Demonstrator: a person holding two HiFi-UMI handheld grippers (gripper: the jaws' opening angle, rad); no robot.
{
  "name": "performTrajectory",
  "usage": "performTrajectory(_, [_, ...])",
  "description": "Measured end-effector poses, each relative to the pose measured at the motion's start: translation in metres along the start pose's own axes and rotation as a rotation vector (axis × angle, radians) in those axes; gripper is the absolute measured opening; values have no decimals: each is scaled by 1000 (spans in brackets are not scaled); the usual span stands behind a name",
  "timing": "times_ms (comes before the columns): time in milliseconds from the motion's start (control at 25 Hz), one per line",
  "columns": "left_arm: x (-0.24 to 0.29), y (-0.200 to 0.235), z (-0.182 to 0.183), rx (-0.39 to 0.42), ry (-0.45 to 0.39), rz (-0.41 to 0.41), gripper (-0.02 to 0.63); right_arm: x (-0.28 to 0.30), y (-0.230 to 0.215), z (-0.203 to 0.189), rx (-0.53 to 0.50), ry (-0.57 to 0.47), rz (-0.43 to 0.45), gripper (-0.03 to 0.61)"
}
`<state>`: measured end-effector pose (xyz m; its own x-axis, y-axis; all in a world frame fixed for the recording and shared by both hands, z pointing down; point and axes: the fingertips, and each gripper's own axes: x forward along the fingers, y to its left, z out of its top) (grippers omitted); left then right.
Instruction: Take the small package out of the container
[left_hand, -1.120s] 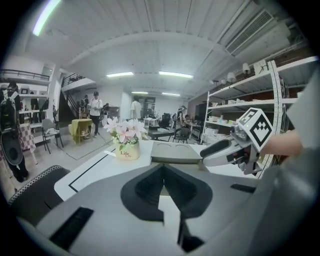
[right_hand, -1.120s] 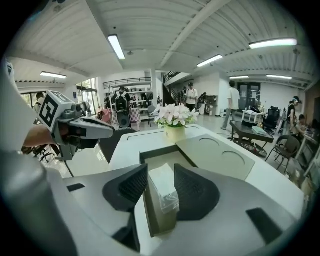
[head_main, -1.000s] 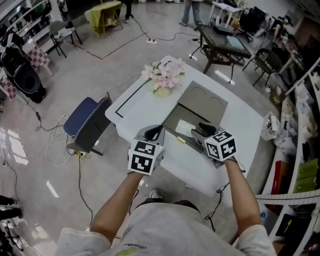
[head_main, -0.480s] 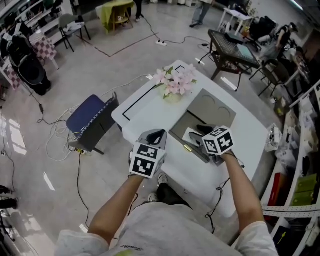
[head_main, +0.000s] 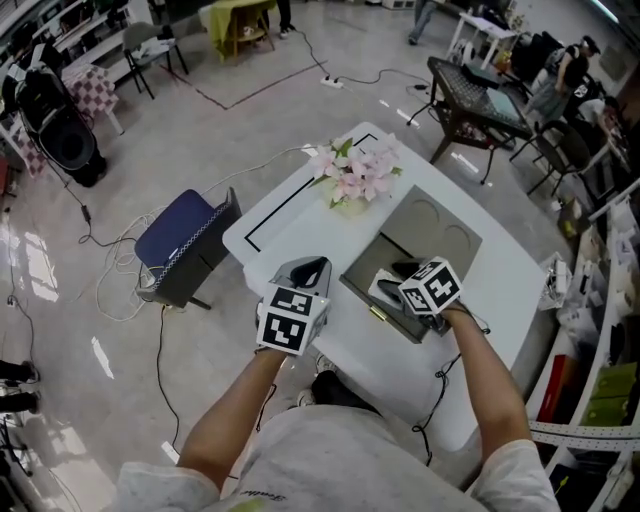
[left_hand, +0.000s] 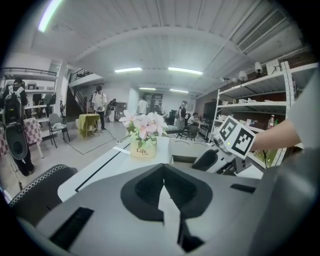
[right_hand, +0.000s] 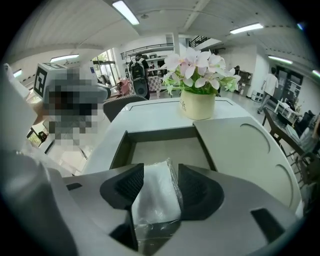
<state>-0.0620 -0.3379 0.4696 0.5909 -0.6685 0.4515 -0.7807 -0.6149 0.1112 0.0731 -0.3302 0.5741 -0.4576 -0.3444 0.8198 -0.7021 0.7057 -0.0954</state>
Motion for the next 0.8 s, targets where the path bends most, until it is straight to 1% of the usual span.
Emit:
performTrajectory(160, [10, 5, 5, -2, 2, 7, 5, 8, -2, -4, -24, 33, 14, 219])
performTrajectory(320, [15, 10, 8, -6, 4, 16, 5, 11, -2, -7, -37, 46, 25, 198])
performTrajectory(400, [18, 13, 6, -12, 9, 22, 5, 12, -4, -6, -26, 34, 24, 178])
performTrajectory(520, [22, 14, 5, -17, 14, 26, 5, 11, -8, -6, -16, 23, 17, 130])
performTrajectory(680, [25, 11, 7, -14, 15, 24, 5, 10, -10, -6, -15, 22, 24, 118])
performTrajectory(800, [26, 11, 7, -11, 18, 23, 5, 9, -11, -3, -10, 11, 25, 96])
